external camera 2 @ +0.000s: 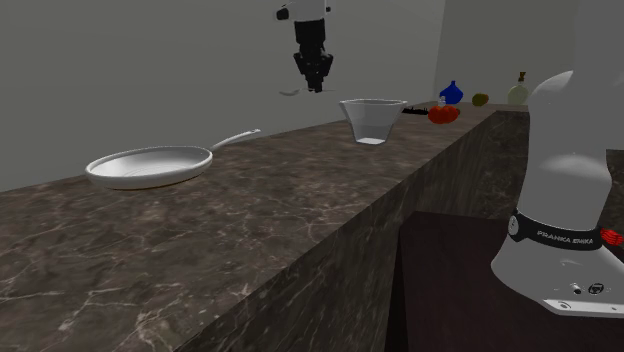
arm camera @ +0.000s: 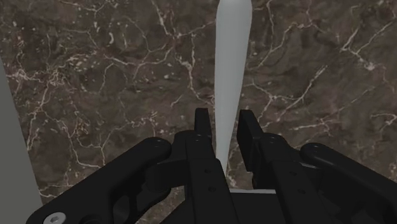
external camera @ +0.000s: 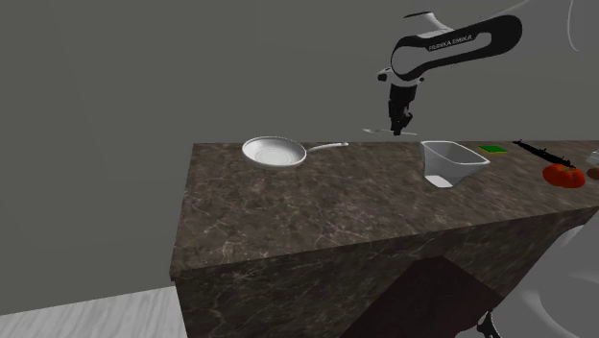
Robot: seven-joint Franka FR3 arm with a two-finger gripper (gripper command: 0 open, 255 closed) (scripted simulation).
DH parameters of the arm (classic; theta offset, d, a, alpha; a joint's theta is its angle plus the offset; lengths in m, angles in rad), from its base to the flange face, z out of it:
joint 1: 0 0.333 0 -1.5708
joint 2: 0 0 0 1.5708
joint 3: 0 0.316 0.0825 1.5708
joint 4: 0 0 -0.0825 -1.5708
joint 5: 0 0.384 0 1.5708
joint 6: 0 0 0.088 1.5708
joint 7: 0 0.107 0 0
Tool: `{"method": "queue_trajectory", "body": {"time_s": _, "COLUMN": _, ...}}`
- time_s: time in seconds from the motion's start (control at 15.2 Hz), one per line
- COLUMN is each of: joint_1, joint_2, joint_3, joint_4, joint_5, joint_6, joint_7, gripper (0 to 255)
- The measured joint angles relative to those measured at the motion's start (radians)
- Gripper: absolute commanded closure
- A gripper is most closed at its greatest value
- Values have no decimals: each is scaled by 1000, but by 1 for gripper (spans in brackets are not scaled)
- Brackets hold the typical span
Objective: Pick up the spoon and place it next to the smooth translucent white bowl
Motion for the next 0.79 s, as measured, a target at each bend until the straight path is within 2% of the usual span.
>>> {"method": "queue_trajectory", "body": {"time_s": 0.79, "joint_1": -5, "joint_2": 36, "joint_3": -6, "joint_4": -123, "joint_5": -10, "joint_6": 155, "joint_7": 34, "gripper": 255}}
